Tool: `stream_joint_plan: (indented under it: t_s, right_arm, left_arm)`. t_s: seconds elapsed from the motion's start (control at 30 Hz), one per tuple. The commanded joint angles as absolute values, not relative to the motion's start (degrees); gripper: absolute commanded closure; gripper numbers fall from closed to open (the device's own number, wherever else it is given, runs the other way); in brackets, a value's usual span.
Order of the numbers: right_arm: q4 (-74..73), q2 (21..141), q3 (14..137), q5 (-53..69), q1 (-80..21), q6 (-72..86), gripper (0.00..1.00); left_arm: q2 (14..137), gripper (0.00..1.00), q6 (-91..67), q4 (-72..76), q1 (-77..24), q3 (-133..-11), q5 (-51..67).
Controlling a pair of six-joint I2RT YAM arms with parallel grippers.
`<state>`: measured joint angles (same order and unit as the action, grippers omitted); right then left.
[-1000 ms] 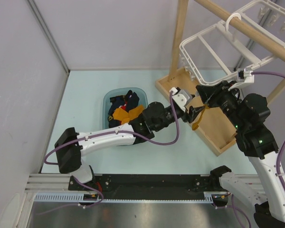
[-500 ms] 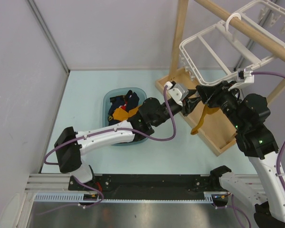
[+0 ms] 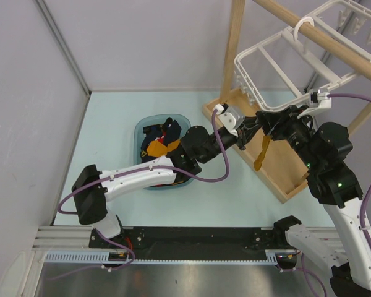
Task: Clip the socks to the hanger
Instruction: Open the clamp at the hanger.
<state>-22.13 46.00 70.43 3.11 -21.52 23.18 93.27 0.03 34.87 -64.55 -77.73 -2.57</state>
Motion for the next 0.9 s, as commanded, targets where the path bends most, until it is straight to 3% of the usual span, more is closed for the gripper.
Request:
stream_joint_plan:
  t_s: [0.0,0.13,0.3,0.5,0.77,0.87]
  right_arm:
    - [-20.22,46.32,72.25,5.36,-21.53,20.92,0.63]
    - [-19.69,46.50,72.25,6.77,-21.62,19.86,0.56]
    - [-19.69,46.49,72.25,6.86,-21.62,19.34,0.55]
    - [-19.16,46.50,72.25,6.59,-21.71,19.25,0.64]
    - [-17.67,46.23,72.25,5.01,-21.71,19.60,0.62]
    - [-17.58,46.14,72.25,4.40,-21.80,19.60,0.66]
  left_arm:
    - [92.46,1.00,-3.77,37.35,-64.51,-78.31,-0.44]
    - [92.20,1.00,-6.23,37.26,-64.51,-77.87,-0.44]
    - [91.93,1.00,-7.03,37.27,-64.60,-77.34,-0.44]
    - [91.84,1.00,-6.68,36.57,-64.69,-77.34,0.97]
    - [92.37,1.00,-5.71,35.16,-65.30,-76.47,0.88]
    - [92.55,1.00,-6.50,34.98,-65.39,-75.85,1.32]
